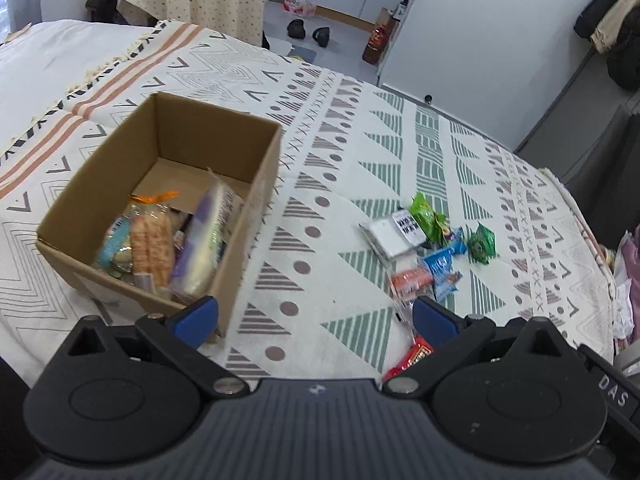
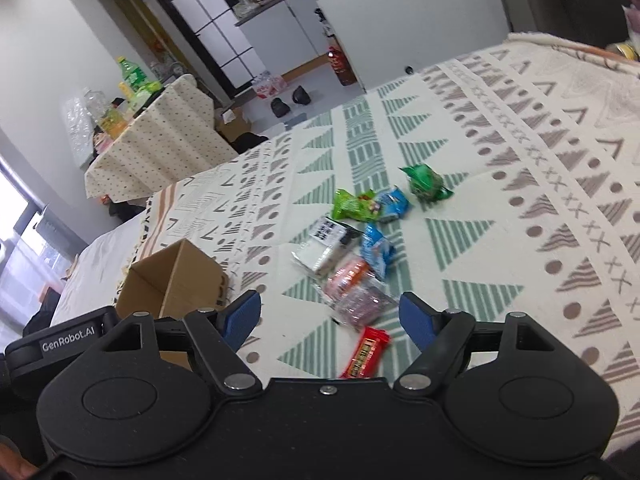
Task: Organize snacks
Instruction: 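Move left tool back to the pile and grasp the red candy bar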
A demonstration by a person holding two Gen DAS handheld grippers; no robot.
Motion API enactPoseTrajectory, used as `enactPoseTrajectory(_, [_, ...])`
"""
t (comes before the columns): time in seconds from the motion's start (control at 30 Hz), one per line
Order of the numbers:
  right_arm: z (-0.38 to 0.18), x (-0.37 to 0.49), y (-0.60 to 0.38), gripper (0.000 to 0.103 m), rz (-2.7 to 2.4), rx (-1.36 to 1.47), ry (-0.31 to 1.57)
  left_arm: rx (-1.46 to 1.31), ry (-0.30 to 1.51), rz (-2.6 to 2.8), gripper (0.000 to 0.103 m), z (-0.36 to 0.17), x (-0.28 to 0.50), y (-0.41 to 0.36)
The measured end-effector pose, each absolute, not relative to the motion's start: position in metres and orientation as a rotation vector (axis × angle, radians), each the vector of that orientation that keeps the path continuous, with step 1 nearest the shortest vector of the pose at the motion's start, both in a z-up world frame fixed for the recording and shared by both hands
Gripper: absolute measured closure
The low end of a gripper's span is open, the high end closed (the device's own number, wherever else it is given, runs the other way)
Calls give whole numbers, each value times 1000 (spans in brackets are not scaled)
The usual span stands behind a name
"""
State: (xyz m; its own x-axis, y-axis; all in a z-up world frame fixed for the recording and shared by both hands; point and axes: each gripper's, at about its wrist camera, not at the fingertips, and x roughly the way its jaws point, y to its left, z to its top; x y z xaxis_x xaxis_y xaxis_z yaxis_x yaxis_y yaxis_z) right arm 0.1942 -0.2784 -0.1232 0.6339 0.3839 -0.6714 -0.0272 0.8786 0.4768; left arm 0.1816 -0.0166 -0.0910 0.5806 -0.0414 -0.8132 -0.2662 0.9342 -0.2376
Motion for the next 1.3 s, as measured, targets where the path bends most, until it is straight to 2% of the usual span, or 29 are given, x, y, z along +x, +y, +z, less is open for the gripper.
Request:
enactPoseTrajectory(0.23, [-135, 195, -294, 34, 212, 493, 891, -337, 978, 94, 2, -105, 184, -37])
enactPoseTrajectory(0.43, [-148, 197, -304, 43, 200, 526, 928, -319, 1001, 38, 4, -119, 189, -59])
enactPoseTrajectory(0.73, [-167, 203, -322, 43, 165, 592, 963, -308, 1060, -13, 20, -144, 200, -86])
enactPoseTrajectory(0.9, [-179, 207, -326, 43, 166, 627, 985, -301, 1098, -42, 36, -160, 208, -98])
enactPoseTrajectory(1.23, [-194, 216, -332, 45, 177, 692, 1010, -281, 1139, -70, 47, -185, 226, -117])
enactPoseTrajectory(1.3, [-197, 218, -333, 45, 178, 702, 1013, -276, 1147, -79, 52, -189, 231, -119])
